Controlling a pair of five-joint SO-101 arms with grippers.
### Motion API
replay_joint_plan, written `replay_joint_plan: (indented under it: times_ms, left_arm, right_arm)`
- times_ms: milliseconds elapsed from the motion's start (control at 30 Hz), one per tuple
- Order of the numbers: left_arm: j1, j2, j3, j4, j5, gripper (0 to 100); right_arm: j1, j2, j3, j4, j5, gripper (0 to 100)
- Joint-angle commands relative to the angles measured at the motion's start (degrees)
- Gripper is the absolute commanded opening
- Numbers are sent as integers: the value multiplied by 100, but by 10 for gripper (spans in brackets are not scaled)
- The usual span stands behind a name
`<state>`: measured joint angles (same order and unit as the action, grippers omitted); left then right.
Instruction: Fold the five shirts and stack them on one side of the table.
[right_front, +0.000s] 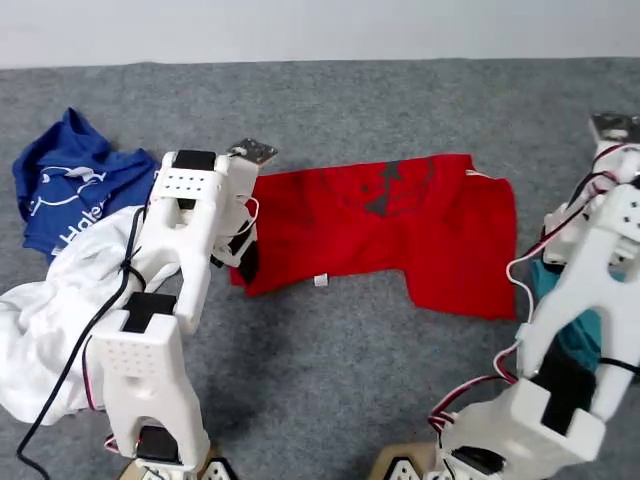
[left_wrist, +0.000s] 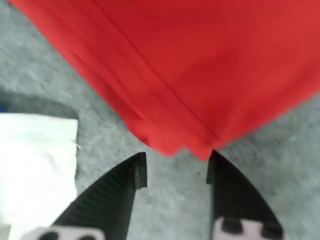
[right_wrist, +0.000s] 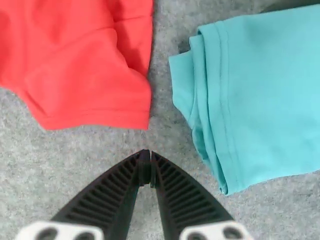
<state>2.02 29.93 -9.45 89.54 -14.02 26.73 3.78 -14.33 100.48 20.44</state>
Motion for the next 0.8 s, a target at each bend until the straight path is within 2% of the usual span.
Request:
replay_joint_plan:
  times_ms: [0, 233, 533, 767]
  left_arm:
    - [0, 0, -136, -246, 53, 208]
    - [132, 589, -321, -149, 62, 190]
    - [132, 624, -224, 44, 26, 0]
    - [105, 563, -321, 941, -185, 2]
  right_arm:
    - [75, -365, 9, 224, 53, 9]
    - [75, -488, 18, 224, 44, 9]
    - [75, -620, 18, 224, 53, 9]
    - [75, -840, 18, 224, 62, 9]
